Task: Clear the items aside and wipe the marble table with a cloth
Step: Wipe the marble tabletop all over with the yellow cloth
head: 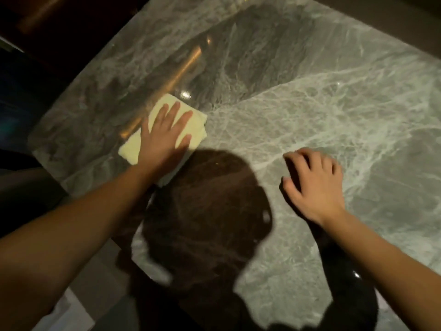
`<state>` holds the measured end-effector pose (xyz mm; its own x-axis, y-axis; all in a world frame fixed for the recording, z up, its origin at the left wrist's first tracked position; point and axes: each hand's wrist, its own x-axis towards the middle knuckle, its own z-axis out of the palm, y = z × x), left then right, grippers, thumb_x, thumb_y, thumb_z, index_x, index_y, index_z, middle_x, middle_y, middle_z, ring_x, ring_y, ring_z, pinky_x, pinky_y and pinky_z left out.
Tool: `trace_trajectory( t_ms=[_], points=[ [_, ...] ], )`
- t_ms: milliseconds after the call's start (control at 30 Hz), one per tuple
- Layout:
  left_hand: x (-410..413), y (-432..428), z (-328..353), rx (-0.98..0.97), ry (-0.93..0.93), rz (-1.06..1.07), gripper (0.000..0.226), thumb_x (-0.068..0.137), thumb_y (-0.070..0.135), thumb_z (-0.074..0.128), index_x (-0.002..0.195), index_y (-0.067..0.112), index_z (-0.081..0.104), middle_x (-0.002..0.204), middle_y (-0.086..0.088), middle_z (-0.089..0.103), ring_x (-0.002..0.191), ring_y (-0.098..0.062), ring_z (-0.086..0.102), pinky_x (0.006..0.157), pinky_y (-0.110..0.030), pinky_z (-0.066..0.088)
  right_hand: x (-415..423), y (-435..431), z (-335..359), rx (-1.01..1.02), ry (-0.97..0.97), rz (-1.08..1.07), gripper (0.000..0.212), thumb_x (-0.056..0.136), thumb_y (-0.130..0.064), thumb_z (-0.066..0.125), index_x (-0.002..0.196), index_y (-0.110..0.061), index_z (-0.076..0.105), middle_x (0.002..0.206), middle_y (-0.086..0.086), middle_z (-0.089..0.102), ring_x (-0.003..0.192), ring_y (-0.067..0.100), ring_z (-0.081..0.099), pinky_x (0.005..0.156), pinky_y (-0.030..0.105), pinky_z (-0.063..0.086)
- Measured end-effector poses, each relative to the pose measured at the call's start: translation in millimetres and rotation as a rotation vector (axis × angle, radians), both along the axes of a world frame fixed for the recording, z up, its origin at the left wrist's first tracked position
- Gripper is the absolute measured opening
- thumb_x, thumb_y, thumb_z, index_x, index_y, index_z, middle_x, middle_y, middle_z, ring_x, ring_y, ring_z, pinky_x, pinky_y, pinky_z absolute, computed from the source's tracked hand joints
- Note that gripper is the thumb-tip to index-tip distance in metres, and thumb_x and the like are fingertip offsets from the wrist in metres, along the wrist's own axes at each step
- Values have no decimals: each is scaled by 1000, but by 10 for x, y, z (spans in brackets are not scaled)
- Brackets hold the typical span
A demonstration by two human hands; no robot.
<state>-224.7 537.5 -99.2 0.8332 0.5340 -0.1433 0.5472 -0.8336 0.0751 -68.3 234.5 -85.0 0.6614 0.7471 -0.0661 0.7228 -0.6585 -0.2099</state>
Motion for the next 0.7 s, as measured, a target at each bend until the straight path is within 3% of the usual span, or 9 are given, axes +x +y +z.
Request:
trace_trajectory(
  t_ms=[67,200,367,467,700],
  points=[
    [112,229,-11,-19,-34,13,58,93,49,23,149,33,22,161,4,8,148,-19,4,116,-53,4,142,202,38,7,-10,-3,49,86,-44,42,129,-21,50,127,9,48,115,28,41,101,44,24],
    [336,612,3,-21,-73,36,56,95,47,23,148,32,24,161,4,9,148,-19,4,116,-52,4,236,662,-31,55,-16,36,45,88,-36,42,129,-17,49,140,10,41,129,29,35,108,51,20],
    [527,904,13,-40,-78,38,55,95,45,27,148,33,23,161,5,10,148,-18,4,116,-53,2,122,908,-166,92,16,-98,43,88,-31,38,129,-18,43,149,7,34,140,26,26,115,55,13],
    [526,900,-28,-29,-58,54,55,95,43,27,149,34,20,161,5,8,148,-17,3,117,-53,0,125,917,-163,81,10,-103,45,88,-33,35,130,-20,43,149,6,35,139,26,26,115,54,12],
    [203,282,-58,5,-72,-19,59,93,43,22,148,23,27,157,-11,24,145,-32,18,113,-62,10,127,936,-136,39,6,-109,48,88,-35,37,133,-23,42,148,5,36,139,26,28,115,55,15]
  ],
)
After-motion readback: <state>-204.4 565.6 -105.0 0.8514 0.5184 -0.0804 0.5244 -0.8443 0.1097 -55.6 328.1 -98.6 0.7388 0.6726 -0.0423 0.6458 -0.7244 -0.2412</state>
